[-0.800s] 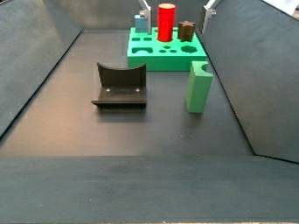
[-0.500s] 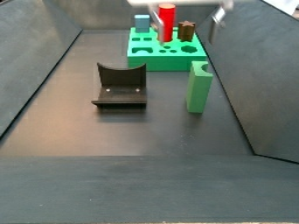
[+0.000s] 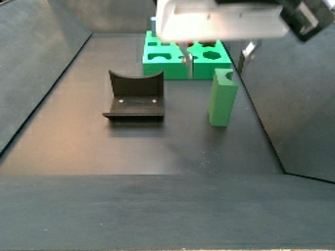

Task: Pick up the arch object. Move up. Rotate the arch object. Move to above the board. Insert the arch object.
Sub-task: Pick up the arch object.

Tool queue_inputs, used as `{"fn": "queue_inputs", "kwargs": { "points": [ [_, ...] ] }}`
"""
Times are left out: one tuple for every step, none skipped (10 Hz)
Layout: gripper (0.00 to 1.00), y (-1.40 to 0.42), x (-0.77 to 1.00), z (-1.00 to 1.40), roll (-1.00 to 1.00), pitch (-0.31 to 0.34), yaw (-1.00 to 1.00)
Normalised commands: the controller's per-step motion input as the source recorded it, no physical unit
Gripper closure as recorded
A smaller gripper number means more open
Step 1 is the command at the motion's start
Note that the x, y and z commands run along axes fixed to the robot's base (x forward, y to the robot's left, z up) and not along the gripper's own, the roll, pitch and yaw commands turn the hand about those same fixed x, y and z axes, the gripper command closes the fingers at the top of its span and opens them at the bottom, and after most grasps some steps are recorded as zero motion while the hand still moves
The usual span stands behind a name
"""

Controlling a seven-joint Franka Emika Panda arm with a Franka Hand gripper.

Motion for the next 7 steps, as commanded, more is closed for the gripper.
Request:
{"fn": "queue_inputs", "kwargs": {
  "points": [
    [0.00, 0.02, 0.03, -0.68, -0.17, 0.123, -0.16],
    [0.00, 0.02, -0.03, -0.83, -0.12, 0.093, -0.14],
    [0.00, 0.00, 0.00, -0.09, -0.07, -0.021, 0.00],
    [0.00, 0.00, 0.00, 0.00, 0.00, -0.007, 0.00],
    [0.00, 0.00, 0.00, 0.00, 0.00, 0.000, 0.00],
    [1.00, 0.00, 0.00, 0.00, 0.00, 0.000, 0.00],
    [1.00, 0.00, 0.00, 0.00, 0.00, 0.000, 0.00]
  ]
}}
